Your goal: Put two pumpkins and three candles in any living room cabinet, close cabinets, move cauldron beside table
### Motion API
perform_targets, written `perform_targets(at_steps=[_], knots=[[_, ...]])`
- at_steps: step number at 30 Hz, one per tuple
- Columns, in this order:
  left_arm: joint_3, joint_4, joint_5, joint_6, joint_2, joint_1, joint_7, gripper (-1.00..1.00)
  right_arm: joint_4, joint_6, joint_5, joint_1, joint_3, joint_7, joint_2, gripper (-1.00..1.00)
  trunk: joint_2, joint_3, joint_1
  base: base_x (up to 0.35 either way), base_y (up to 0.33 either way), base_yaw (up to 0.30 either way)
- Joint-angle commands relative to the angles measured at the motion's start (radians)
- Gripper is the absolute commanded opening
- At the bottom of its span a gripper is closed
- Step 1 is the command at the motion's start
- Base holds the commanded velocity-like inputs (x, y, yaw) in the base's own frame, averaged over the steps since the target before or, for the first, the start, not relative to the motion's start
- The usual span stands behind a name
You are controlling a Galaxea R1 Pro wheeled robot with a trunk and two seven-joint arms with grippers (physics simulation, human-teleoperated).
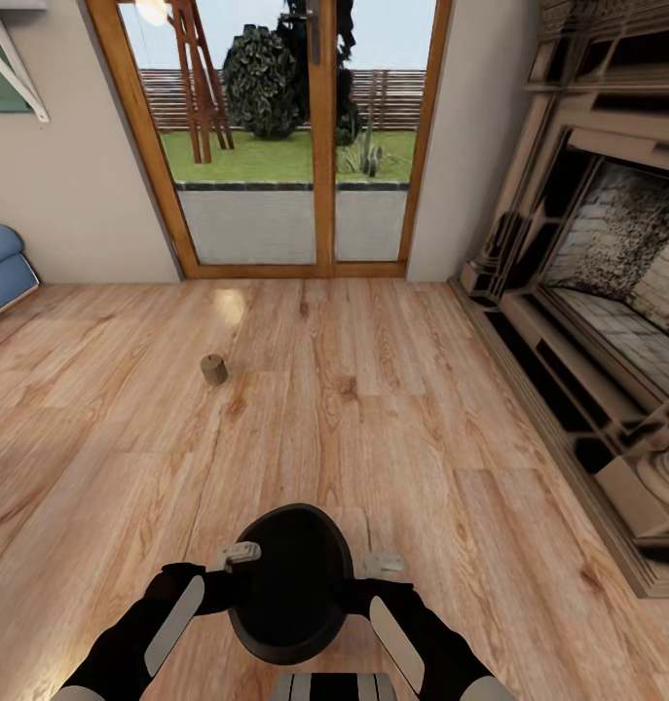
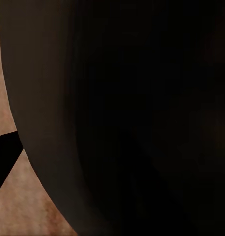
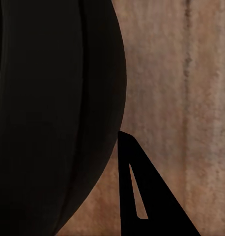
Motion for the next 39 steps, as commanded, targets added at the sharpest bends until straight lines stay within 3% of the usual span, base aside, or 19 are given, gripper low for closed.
perform_targets(at_steps=[1,39], knots=[[-0.002,-0.002,0.011,0.002,0.001,-0.001,0.005,-1.00,-0.001,0.004,-0.002,-0.001,0.004,-0.013,-0.001,-1.00,0.000,-0.001,0.000,0.000,0.000,0.000],[-0.002,-0.009,0.013,0.003,0.001,-0.001,0.007,-1.00,0.000,0.003,-0.002,-0.001,0.005,-0.022,0.006,-1.00,0.000,0.003,-0.001,0.000,0.000,0.000]])
